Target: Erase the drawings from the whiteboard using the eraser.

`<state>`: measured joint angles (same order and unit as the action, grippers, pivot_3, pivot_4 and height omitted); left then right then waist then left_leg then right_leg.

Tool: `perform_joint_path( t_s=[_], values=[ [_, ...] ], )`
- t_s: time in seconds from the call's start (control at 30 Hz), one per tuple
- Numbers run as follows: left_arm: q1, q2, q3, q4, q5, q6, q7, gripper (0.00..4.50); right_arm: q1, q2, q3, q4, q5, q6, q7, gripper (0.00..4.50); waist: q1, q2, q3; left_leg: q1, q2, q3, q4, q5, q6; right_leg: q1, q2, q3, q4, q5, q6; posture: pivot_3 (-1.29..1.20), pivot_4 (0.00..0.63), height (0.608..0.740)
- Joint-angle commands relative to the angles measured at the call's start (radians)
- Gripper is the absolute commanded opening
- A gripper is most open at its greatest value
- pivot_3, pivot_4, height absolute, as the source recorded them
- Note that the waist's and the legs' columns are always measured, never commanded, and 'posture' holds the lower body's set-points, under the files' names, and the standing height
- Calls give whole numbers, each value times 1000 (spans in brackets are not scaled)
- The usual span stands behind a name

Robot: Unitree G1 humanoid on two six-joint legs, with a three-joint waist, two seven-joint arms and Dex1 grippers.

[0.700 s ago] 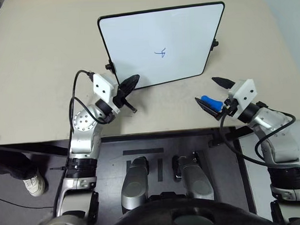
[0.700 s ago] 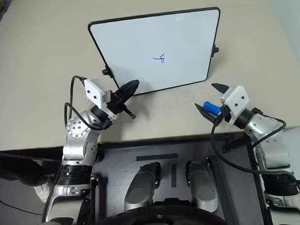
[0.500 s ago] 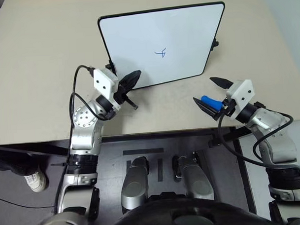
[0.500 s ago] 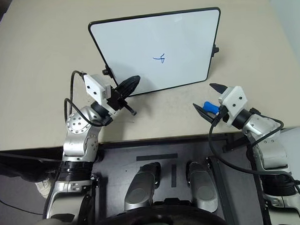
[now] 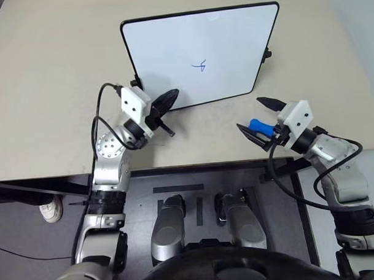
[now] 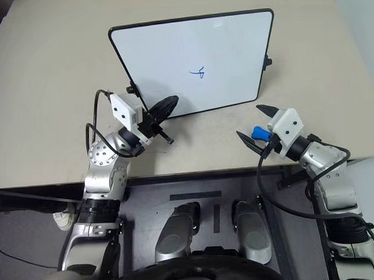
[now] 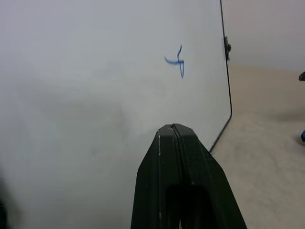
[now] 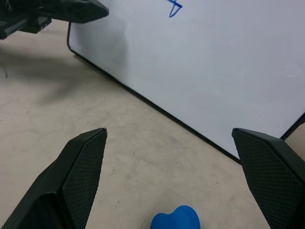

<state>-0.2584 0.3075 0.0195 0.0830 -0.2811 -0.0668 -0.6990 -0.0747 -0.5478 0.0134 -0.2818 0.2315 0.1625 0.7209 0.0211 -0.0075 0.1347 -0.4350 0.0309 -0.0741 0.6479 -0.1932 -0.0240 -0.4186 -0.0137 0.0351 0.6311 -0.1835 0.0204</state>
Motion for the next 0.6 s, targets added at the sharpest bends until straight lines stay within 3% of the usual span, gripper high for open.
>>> perform_joint_path(
  t_s=[0.03, 0.23, 0.6],
  values=[
    [43, 6, 17, -110, -4, 2, 34, 0, -32, -14, -2, 16, 10, -21, 36, 4440, 0, 0, 0, 0, 0, 0, 0, 0, 0, 0, 0, 0, 0, 0, 0, 0, 150, 740],
    [132, 23, 29, -200, -9, 30, 68, 0, -51, -19, 7, 59, 5, -32, 66, 4440, 1, 0, 0, 0, 0, 0, 0, 0, 0, 0, 0, 0, 0, -1, 2, 0, 150, 740],
    [166, 20, 7, -233, -16, 59, 74, 0, 87, -109, -39, -36, 63, 95, 112, 4440, 3, 0, 0, 0, 0, 0, 0, -1, -1, 0, 0, 0, 0, -2, 1, 0, 150, 740]
  ],
)
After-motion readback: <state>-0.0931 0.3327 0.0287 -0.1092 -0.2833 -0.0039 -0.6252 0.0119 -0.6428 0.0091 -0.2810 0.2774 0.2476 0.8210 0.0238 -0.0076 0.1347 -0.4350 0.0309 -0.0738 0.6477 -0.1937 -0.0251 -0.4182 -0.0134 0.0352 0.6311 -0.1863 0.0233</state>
